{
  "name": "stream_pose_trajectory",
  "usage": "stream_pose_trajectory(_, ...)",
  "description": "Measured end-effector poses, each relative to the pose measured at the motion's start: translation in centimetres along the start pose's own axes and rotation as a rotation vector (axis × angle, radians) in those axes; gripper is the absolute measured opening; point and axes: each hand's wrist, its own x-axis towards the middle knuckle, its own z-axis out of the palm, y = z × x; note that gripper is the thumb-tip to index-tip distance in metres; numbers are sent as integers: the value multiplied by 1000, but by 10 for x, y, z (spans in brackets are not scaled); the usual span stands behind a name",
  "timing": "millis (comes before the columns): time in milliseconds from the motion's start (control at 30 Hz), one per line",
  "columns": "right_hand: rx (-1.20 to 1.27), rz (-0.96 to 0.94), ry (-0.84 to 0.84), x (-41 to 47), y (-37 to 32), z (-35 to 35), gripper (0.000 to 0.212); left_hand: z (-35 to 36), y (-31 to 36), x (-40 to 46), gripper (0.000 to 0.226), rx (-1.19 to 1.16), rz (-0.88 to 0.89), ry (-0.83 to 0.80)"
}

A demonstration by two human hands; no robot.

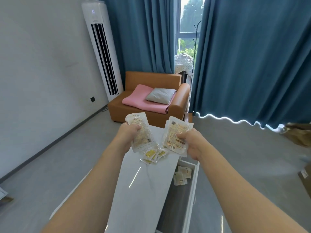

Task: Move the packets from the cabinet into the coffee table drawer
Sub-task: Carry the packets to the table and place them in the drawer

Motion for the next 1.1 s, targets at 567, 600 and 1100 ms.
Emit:
stream_pose_trajectory(567,-208,59,-134,125,-42,-128,41,153,-34,32,24,63,-52,147)
stream_pose_trajectory(600,-237,55,-144,138,-41,-126,44,155,-37,44,28,58,-56,183)
stream_pose_trajectory(1100,-836,217,-267,434,86,-171,47,276,-223,244,29,345,-151,208)
